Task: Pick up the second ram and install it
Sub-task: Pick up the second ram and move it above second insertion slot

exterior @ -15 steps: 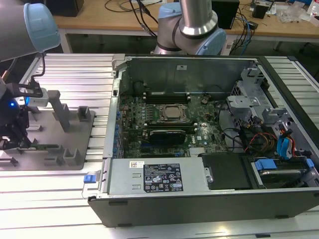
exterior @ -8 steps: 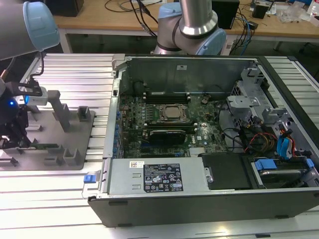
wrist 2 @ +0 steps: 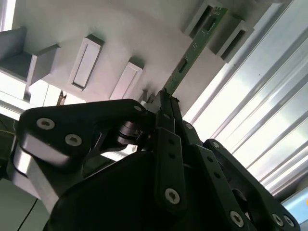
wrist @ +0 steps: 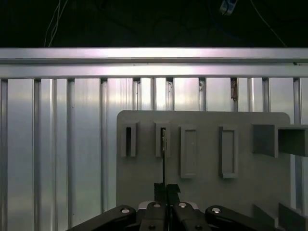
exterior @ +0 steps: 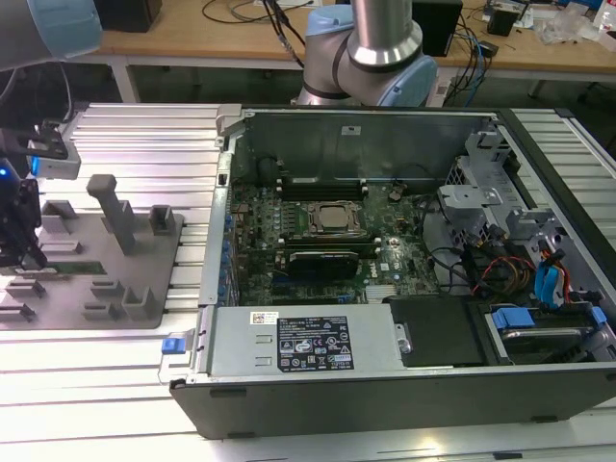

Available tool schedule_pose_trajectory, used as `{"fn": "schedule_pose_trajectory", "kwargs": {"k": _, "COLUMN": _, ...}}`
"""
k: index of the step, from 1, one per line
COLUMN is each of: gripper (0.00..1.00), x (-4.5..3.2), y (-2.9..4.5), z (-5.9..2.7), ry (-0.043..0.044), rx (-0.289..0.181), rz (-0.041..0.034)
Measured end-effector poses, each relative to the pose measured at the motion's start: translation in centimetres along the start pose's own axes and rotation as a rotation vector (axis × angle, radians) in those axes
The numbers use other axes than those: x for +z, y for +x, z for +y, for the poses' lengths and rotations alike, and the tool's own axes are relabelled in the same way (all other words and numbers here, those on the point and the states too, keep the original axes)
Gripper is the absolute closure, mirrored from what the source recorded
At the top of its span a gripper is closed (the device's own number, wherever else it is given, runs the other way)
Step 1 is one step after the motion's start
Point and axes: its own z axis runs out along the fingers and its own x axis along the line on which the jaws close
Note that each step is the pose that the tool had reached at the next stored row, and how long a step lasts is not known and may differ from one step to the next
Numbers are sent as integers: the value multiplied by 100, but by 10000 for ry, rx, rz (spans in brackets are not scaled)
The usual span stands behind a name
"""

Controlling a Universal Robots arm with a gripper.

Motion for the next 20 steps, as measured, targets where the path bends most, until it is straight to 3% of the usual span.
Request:
{"fn": "schedule_pose_trajectory", "kwargs": {"k": 4, "gripper": 91, "x": -154, "y": -3, "z": 2, "ry": 1, "rx": 0, "rz": 0}}
{"fn": "schedule_pose_trajectory", "kwargs": {"k": 8, "gripper": 91, "x": -394, "y": -10, "z": 8, "ry": 0, "rx": -1, "rz": 0}}
{"fn": "schedule_pose_trajectory", "kwargs": {"k": 10, "gripper": 91, "x": -449, "y": -11, "z": 9, "ry": 1, "rx": -1, "rz": 0}}
{"fn": "schedule_pose_trajectory", "kwargs": {"k": 12, "gripper": 91, "x": -581, "y": -17, "z": 13, "ry": 0, "rx": 0, "rz": 0}}
{"fn": "schedule_pose_trajectory", "kwargs": {"k": 16, "gripper": 91, "x": -665, "y": -27, "z": 17, "ry": 1, "rx": 0, "rz": -1}}
{"fn": "schedule_pose_trajectory", "kwargs": {"k": 20, "gripper": 91, "x": -812, "y": -38, "z": 18, "ry": 1, "rx": 0, "rz": 1}}
